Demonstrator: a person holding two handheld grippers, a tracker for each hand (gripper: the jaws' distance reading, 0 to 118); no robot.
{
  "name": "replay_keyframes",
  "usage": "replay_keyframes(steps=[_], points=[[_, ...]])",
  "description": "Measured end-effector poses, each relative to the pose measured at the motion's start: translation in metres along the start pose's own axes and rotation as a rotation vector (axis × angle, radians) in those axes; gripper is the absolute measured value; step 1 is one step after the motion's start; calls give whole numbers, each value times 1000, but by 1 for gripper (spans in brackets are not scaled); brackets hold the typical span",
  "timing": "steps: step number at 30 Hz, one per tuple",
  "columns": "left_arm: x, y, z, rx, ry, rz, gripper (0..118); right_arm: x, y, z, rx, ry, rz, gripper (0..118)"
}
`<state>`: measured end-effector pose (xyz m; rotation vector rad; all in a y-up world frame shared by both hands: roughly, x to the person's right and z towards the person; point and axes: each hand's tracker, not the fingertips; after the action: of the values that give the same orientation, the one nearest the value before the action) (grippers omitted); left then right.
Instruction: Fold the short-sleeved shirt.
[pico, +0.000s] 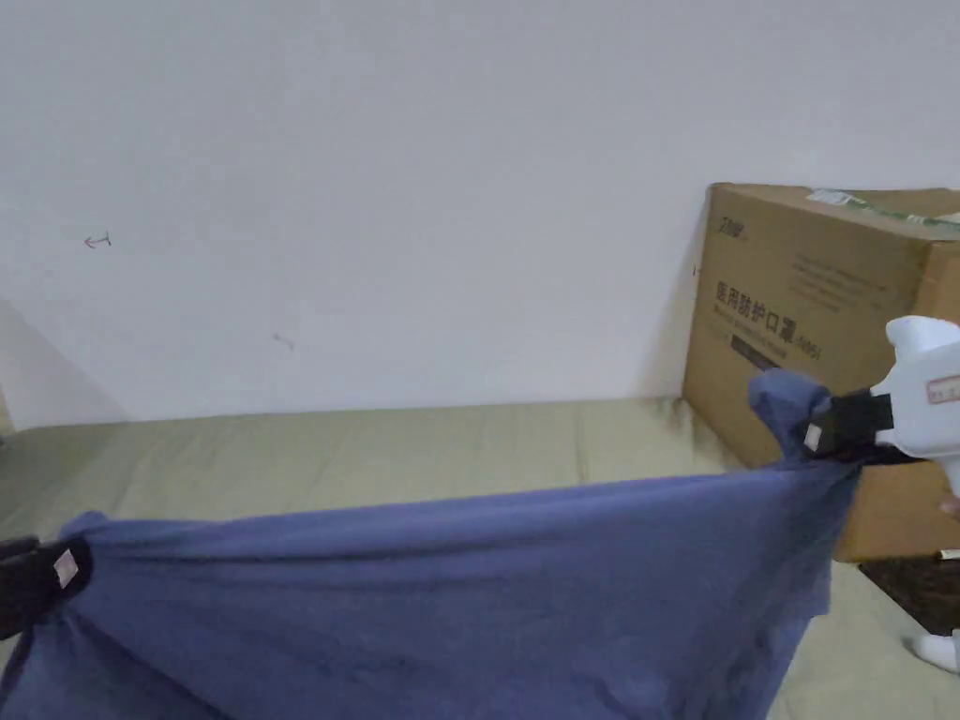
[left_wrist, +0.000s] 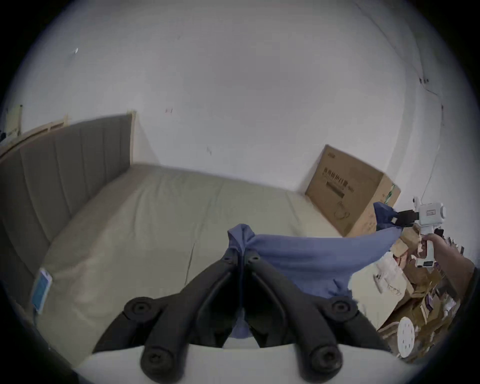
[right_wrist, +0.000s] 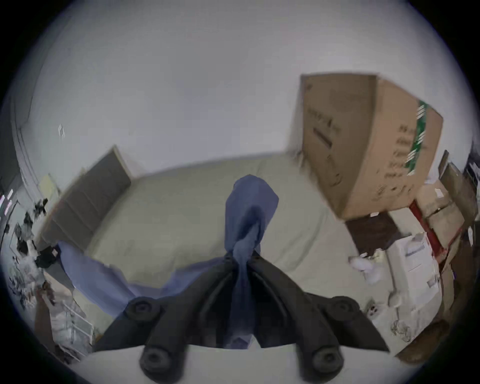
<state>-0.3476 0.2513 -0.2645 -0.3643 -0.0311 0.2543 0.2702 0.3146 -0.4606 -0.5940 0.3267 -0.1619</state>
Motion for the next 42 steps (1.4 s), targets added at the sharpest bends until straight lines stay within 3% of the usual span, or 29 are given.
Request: replay_keyframes(steps=[5, 9, 13, 19, 27, 31, 35, 42], points=[[19, 63, 7, 68, -34, -27, 1, -27, 57, 52, 107, -50, 105, 1], [31, 101, -11, 92, -40, -67, 2, -45, 103, 55, 178, -140, 141, 1], [32, 128, -52, 134, -32, -59, 2, -54, 149, 32, 248, -206, 95, 1], [29, 146, -114, 173, -27, -30, 2, -58, 211, -2, 341, -220, 24, 1], [20, 166, -181, 280, 0, -40, 2, -65, 251, -45, 423, -246, 54, 1], [11, 152, -208, 307, 16, -38, 2, -58, 228, -76, 454, -258, 86, 1], [-7, 96, -233, 226, -1, -22, 2, -29, 162, -124, 393, -263, 106, 1], [-32, -98, -243, -246, 2, -77, 1, 54, -80, -207, -152, -267, 73, 1]])
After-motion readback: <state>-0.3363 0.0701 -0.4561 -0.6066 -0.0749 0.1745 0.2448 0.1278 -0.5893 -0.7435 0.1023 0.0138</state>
